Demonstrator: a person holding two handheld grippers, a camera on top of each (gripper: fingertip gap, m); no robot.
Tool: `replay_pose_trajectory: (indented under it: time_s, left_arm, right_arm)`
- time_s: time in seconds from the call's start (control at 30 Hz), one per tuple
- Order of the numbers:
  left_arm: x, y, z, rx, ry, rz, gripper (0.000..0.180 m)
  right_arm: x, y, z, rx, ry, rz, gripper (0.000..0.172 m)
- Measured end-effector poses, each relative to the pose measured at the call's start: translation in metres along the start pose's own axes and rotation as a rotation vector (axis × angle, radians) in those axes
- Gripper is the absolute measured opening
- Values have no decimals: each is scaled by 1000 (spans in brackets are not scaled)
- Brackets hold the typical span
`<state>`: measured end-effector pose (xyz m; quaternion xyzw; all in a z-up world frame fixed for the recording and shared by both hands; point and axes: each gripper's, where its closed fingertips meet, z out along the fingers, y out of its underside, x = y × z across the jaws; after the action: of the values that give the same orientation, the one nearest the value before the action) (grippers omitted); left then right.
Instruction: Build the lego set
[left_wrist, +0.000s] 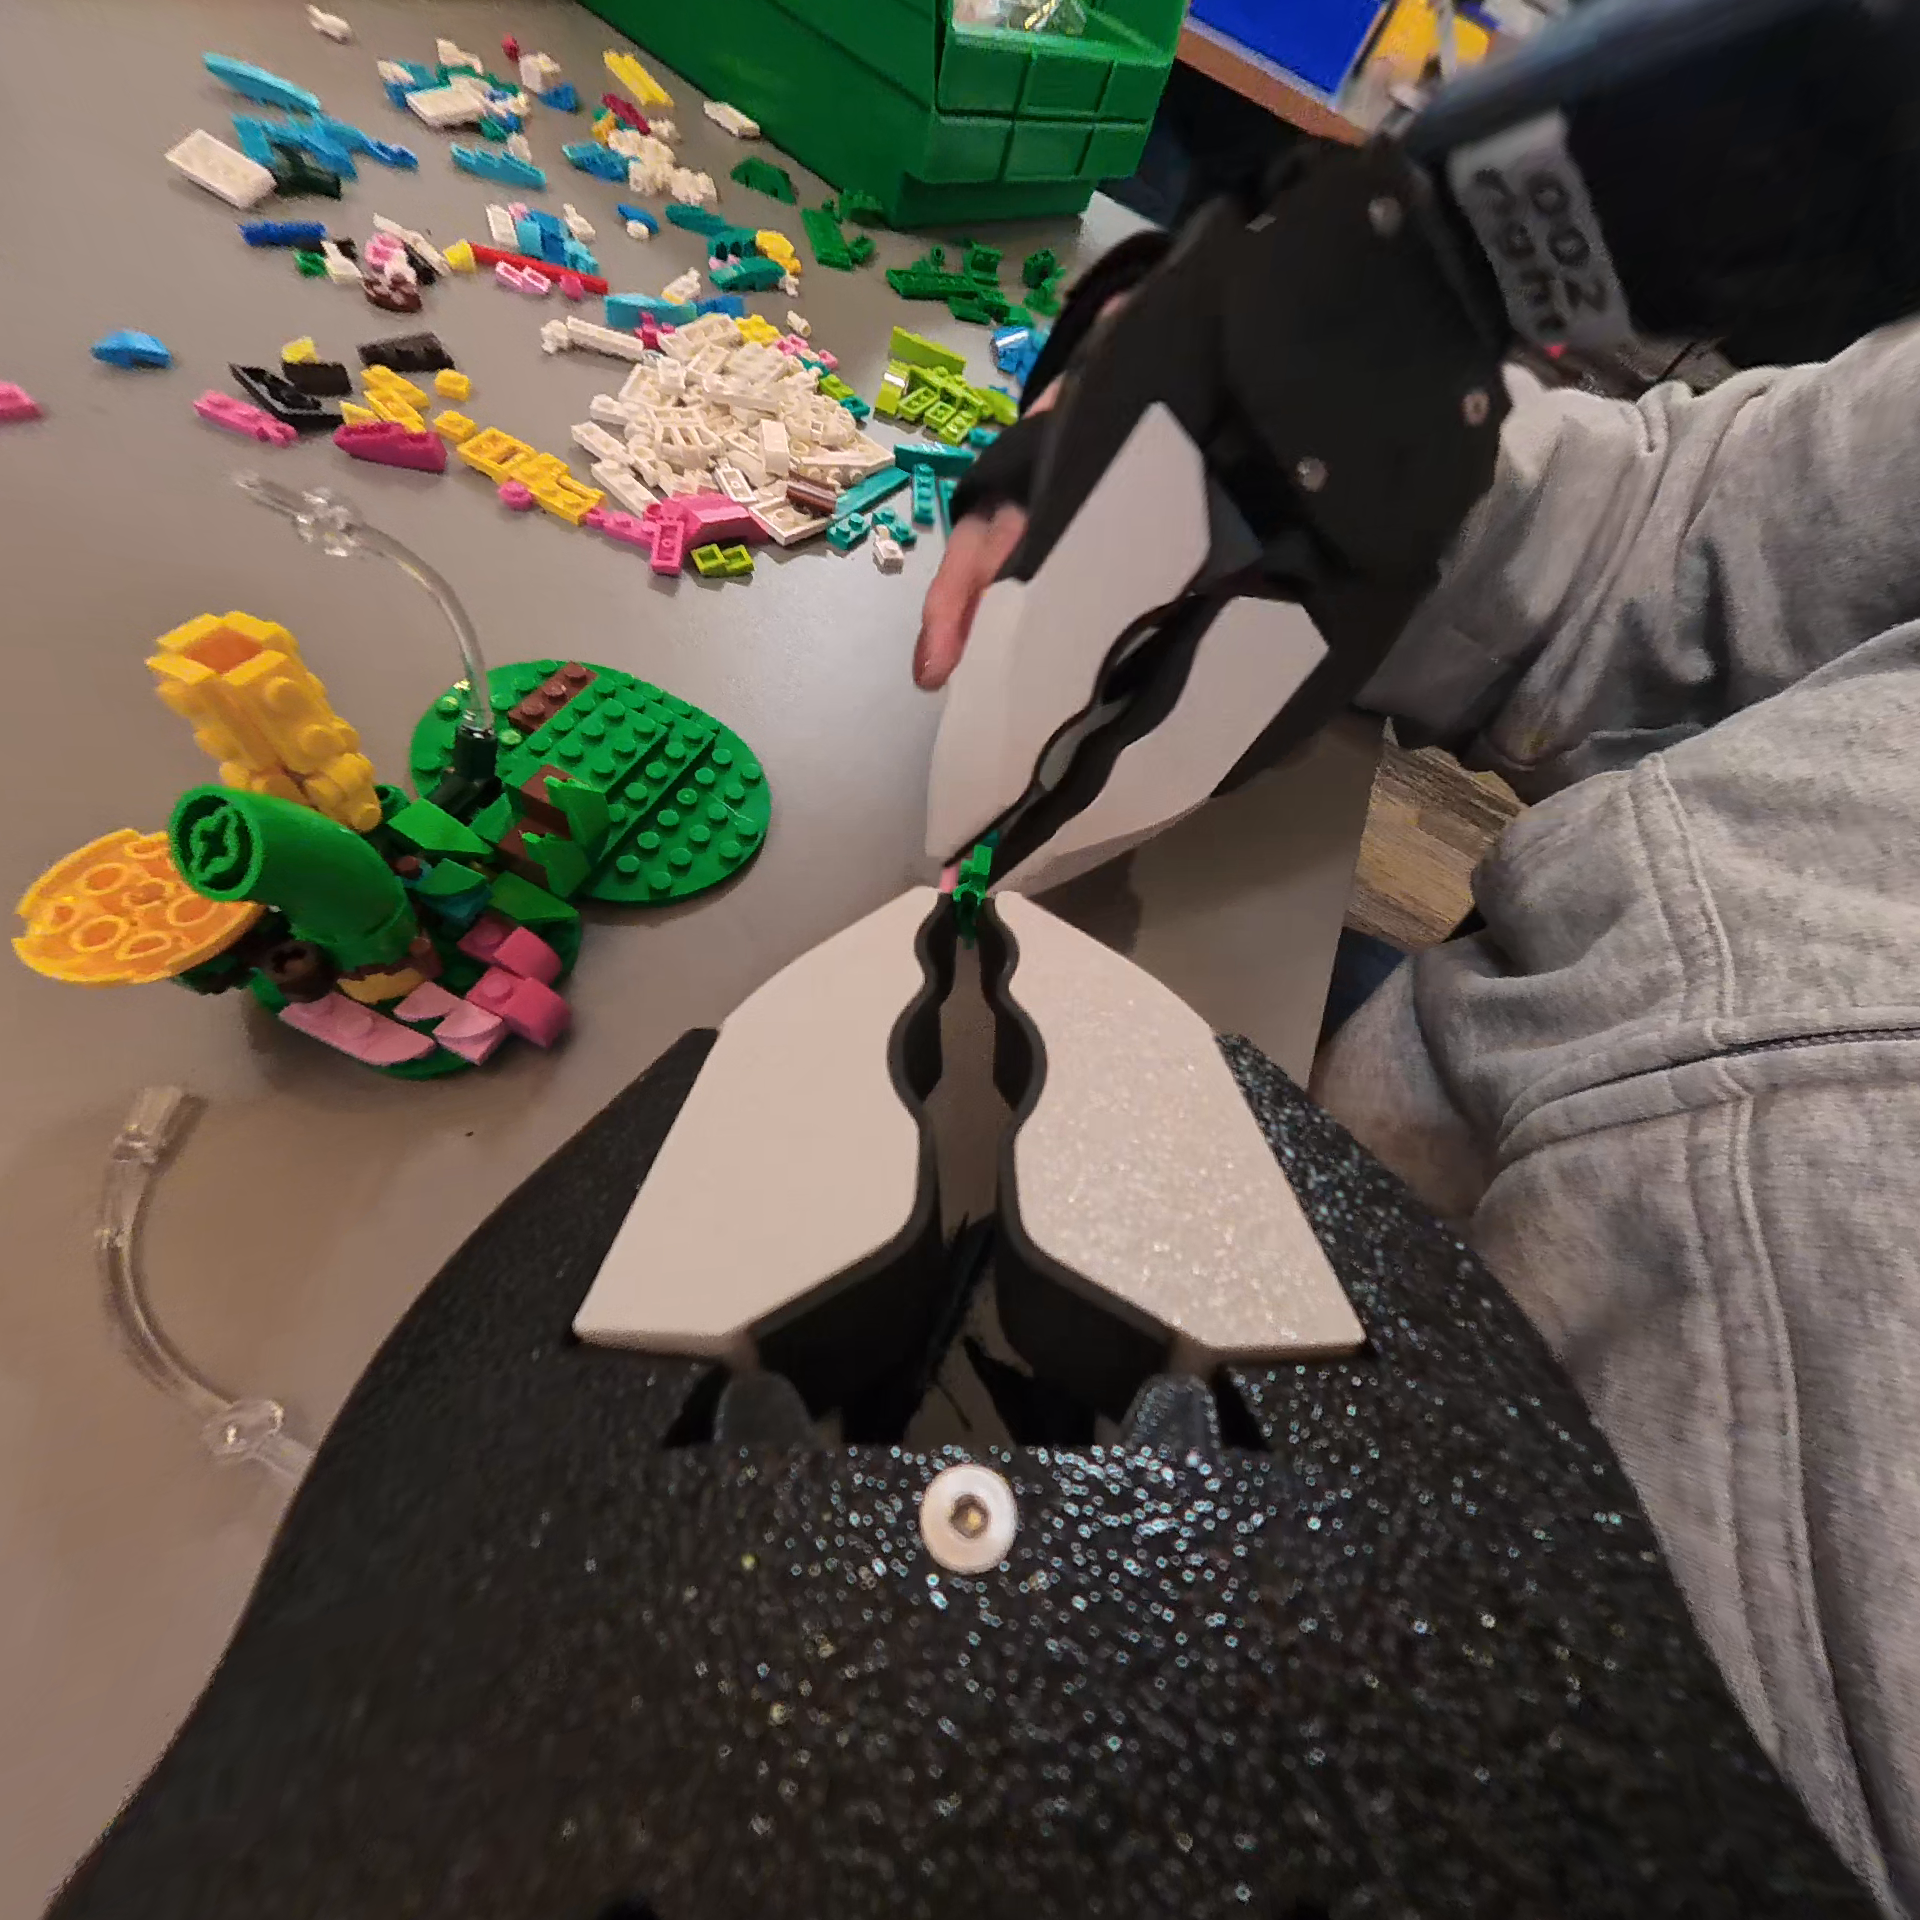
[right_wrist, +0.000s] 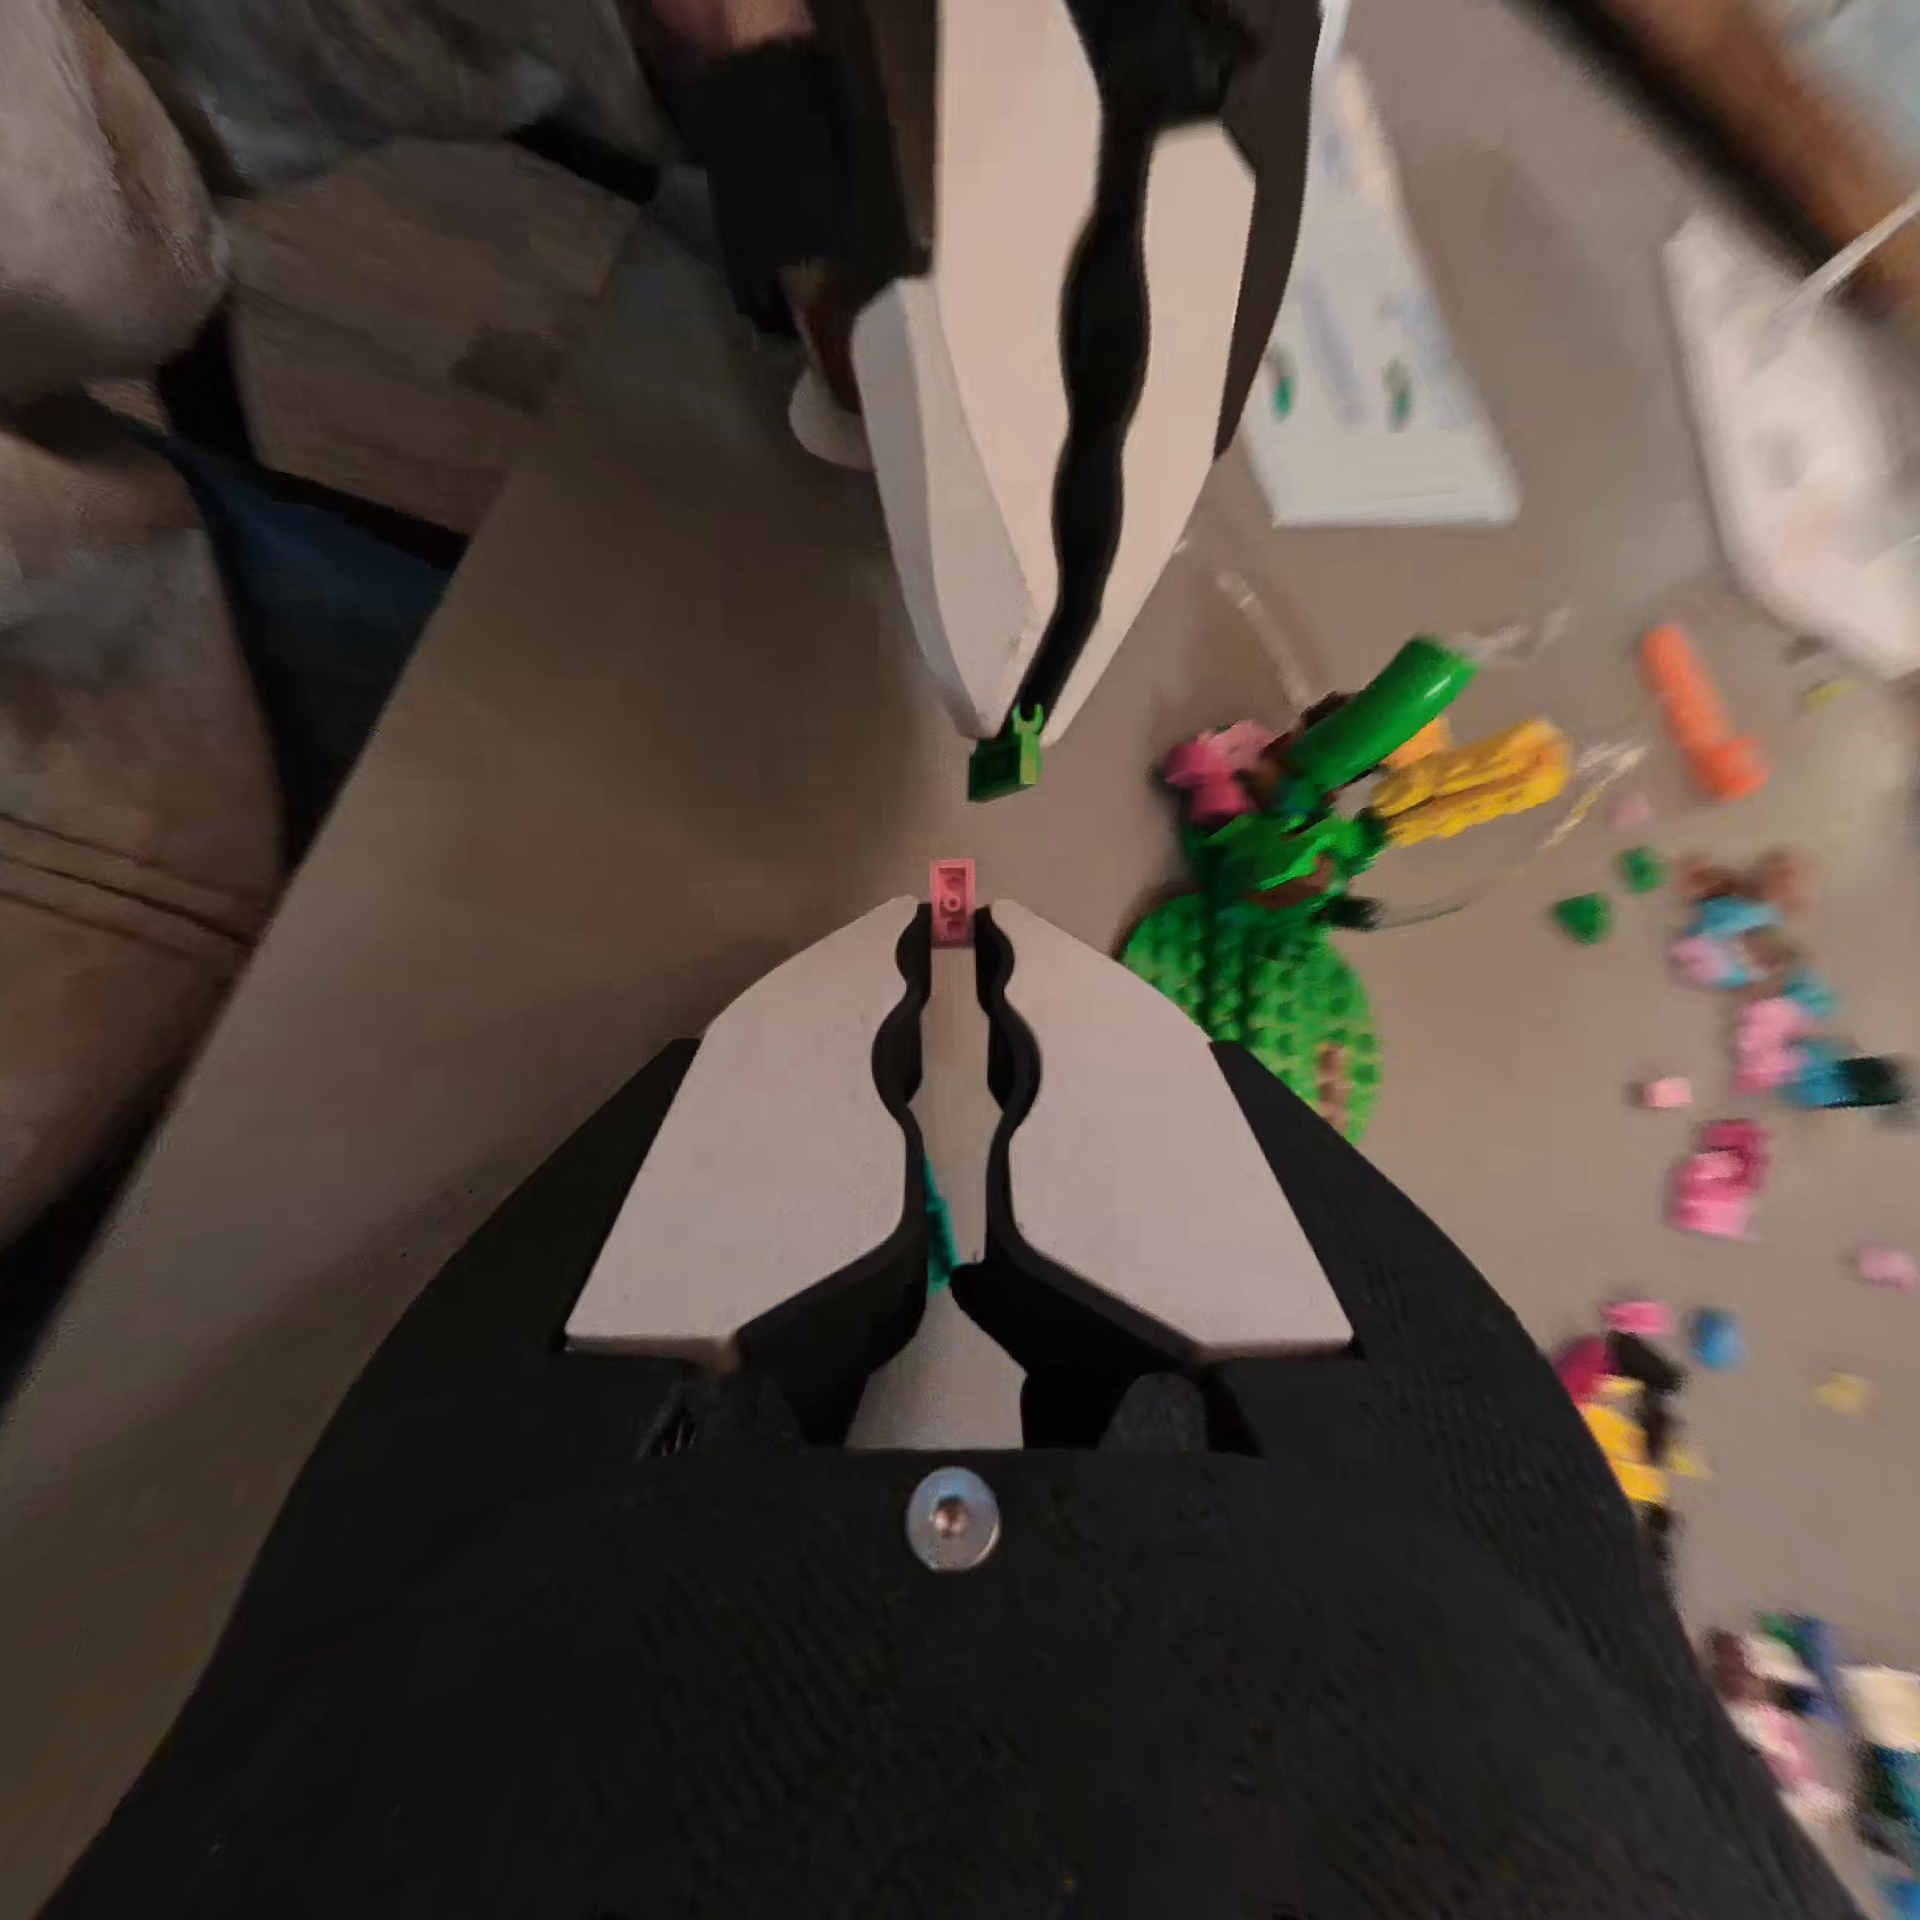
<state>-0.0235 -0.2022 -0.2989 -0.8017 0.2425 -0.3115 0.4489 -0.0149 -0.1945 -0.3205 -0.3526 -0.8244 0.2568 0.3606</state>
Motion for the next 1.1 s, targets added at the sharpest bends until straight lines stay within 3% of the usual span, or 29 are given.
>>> replay_pose_trajectory:
  time_s: [0.03, 0.23, 0.33, 0.43, 0.57, 0.7, 0.77, 0.93, 1.03, 1.1]
  left_arm:
    - [-2, -1, 0, 9, -12, 3, 5]
    - [-1, 4, 3, -23, -3, -42, 5]
    - [-10, 13, 4, -98, -83, -27, 5]
    - [-15, 22, 7, -205, -162, 100, 5]
    - [-26, 30, 8, -350, -290, 382, 5]
    - [-23, 32, 7, -415, -310, 500, 5]
    - [-20, 34, 6, -436, -294, 492, 5]
    - [-13, 38, 4, -461, -220, 253, 56]
    - [-8, 23, 8, -355, -193, 181, 44]
    - [-2, 24, 10, -360, -168, 154, 40]
  right_arm:
    - [4, -2, -3, 15, 71, -77, 6]
    - [-5, 9, -1, -85, 125, -289, 6]
    - [2, 6, -5, -85, 181, -343, 6]
    - [7, 10, -8, -125, 213, -383, 6]
    - [8, 13, -8, -144, 213, -379, 6]
    - [12, 10, -13, -110, 242, -375, 6]
    - [14, 8, -17, -86, 277, -394, 6]
    - [16, 3, -23, -54, 370, -521, 6]
    - [16, 0, -25, -42, 395, -563, 6]
    - [15, -1, -26, -38, 411, -593, 6]
